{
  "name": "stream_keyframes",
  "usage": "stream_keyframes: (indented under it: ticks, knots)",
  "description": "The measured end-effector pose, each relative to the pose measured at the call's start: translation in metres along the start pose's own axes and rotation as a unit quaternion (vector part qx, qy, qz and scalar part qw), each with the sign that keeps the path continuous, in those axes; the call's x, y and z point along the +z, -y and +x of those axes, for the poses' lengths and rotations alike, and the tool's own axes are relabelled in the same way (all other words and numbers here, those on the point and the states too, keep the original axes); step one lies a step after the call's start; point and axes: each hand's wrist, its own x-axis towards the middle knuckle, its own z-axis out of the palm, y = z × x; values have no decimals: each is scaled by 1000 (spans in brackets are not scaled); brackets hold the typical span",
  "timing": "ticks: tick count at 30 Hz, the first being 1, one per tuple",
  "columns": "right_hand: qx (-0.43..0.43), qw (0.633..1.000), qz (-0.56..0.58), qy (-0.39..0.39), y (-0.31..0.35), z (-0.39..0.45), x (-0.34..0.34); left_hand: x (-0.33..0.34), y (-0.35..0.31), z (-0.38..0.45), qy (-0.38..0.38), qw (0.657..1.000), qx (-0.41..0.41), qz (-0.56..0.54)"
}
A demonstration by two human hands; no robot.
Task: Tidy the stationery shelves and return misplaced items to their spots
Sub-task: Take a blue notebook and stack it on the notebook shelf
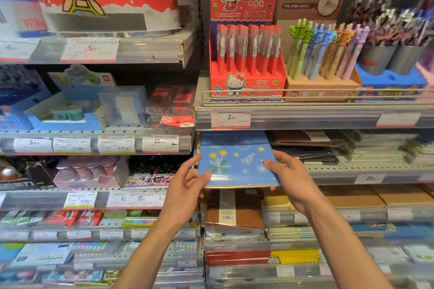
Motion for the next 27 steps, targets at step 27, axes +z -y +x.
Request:
stream_keyframes:
  ticks: [27]
  knots:
    - [-51,997,3,-52,19,33,-6,-11,28,35,44,862,175,473]
